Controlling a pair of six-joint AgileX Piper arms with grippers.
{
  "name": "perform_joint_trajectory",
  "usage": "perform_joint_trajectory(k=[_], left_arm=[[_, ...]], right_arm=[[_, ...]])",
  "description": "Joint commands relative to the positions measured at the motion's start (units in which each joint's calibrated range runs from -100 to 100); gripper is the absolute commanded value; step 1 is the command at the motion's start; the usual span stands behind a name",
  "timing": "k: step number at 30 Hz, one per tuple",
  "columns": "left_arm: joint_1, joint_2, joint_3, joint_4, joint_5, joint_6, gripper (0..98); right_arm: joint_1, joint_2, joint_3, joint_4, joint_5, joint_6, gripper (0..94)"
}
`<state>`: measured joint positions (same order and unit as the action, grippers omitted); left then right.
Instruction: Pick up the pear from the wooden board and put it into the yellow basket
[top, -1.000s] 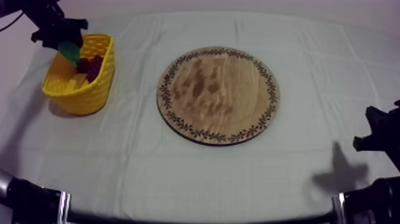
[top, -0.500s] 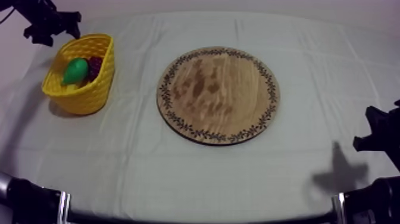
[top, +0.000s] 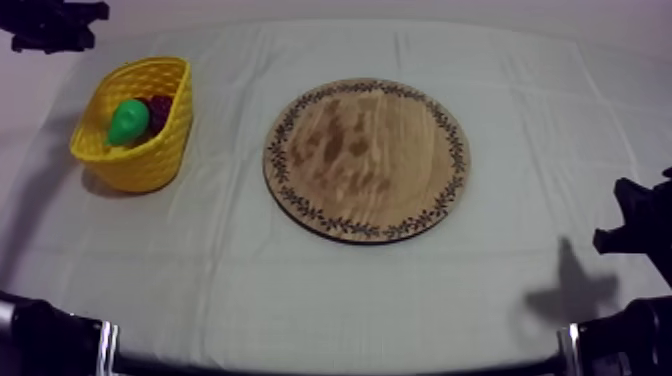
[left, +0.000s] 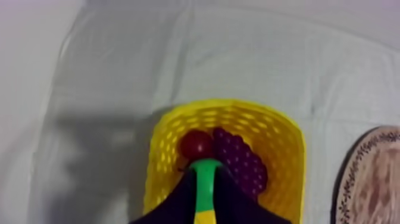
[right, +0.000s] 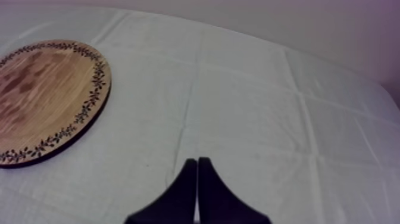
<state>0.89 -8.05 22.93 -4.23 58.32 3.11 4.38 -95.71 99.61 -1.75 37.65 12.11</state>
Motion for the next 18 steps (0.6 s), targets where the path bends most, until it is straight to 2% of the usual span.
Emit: perform_joint_trajectory(k=[1,7,11,18], left_arm=[[-0.19,-7.1,3.61,0.3,-2.23,-0.47,1.7],[-0.49,-21.8,16.69,0.26,-12.38,-0.53,0.2],[0.61,-33.27,27.75,-1.82,-19.36,1.35,0.0],[3.3,-52.85,41.51,-3.07,-19.41,1.38,0.0]], right_arm=[[-0.02,-0.05,0.05,0.02,0.01,-0.02,0.3],[-0.02,-0.05,0.05,0.02,0.01,-0.02,0.3],[-0.02,-0.05,0.05,0.02,0.01,-0.02,0.3],[-0.02,-0.05,0.05,0.02,0.01,-0.02,0.3]])
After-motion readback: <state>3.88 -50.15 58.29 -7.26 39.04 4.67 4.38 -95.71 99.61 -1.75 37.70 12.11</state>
